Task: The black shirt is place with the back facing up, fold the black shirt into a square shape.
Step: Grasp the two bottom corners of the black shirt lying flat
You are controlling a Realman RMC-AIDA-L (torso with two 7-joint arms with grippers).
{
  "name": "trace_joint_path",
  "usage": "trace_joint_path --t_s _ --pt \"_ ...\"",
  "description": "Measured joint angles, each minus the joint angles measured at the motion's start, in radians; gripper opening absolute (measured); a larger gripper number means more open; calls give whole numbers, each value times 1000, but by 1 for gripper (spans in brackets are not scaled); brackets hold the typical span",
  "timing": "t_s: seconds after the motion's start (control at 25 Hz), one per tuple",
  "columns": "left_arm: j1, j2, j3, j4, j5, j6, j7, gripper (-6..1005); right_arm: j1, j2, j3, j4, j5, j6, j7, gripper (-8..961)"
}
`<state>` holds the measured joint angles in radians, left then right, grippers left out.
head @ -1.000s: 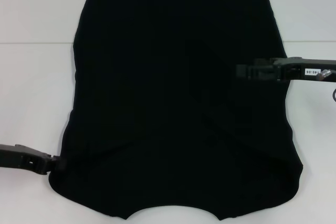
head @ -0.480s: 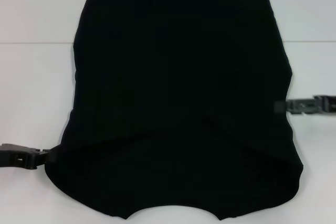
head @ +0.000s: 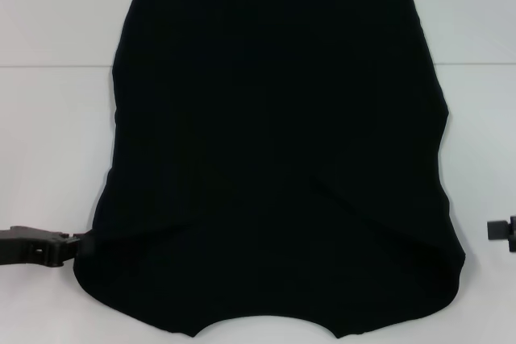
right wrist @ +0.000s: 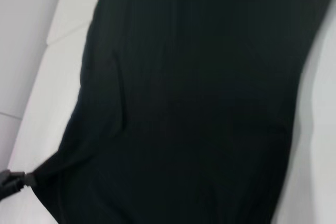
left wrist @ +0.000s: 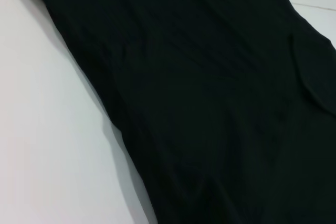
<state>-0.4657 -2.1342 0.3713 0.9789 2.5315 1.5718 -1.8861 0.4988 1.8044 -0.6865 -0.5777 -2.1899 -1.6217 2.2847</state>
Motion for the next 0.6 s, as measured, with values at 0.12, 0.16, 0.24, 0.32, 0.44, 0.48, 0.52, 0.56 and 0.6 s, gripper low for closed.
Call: trace_joint_path --t_s 0.12,0.16,0.24,0.32,0.44,0.48,0.52,0.56,0.6 --pt "-2 0 1 -6 0 0 1 50 6 11 2 17 -26 3 -7 801" --pt "-3 0 2 -8 0 0 1 51 9 16 0 22 -29 6 -9 798" --pt "-4 1 3 -9 0 0 3 53 19 29 -6 26 -38 16 -11 794" --pt "-5 1 4 -10 -1 -1 4 55 31 43 -8 29 -54 26 -11 789" --pt "-6 2 7 -11 -2 -4 5 58 48 61 -7 34 -77 47 -10 782" --pt "-6 2 7 -11 -2 -4 6 59 54 67 -7 35 -86 56 -7 780" --pt "-6 2 7 -11 -2 -4 6 59 59 72 -8 35 -95 64 -5 778" --pt "-6 3 7 -11 -2 -4 7 60 64 77 -8 36 -105 71 -3 776" --pt "-6 4 7 -11 -2 -4 7 61 69 80 -8 36 -116 82 1 773"
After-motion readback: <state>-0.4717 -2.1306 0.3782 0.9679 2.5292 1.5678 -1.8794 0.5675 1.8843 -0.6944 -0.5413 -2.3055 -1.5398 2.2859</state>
